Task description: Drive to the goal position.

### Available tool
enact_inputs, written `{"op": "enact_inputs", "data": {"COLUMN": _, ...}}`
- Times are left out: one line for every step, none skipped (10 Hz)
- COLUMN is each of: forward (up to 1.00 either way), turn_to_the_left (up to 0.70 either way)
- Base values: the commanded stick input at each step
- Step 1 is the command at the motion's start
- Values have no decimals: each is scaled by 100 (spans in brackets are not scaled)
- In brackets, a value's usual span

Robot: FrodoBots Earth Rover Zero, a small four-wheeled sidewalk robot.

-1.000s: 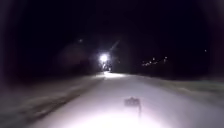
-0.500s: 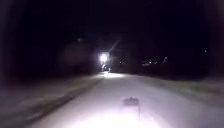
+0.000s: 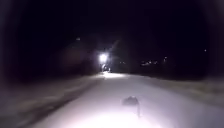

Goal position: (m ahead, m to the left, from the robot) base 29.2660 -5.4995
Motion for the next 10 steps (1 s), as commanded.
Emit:
{"op": "enact_inputs", "data": {"forward": 45, "turn_to_the_left": 0}}
{"op": "enact_inputs", "data": {"forward": 45, "turn_to_the_left": 0}}
{"op": "enact_inputs", "data": {"forward": 45, "turn_to_the_left": 0}}
{"op": "enact_inputs", "data": {"forward": 45, "turn_to_the_left": 0}}
{"op": "enact_inputs", "data": {"forward": 45, "turn_to_the_left": 0}}
{"op": "enact_inputs", "data": {"forward": 45, "turn_to_the_left": 0}}
{"op": "enact_inputs", "data": {"forward": 45, "turn_to_the_left": 0}}
{"op": "enact_inputs", "data": {"forward": 45, "turn_to_the_left": 0}}
{"op": "enact_inputs", "data": {"forward": 45, "turn_to_the_left": 0}}
{"op": "enact_inputs", "data": {"forward": 45, "turn_to_the_left": 0}}
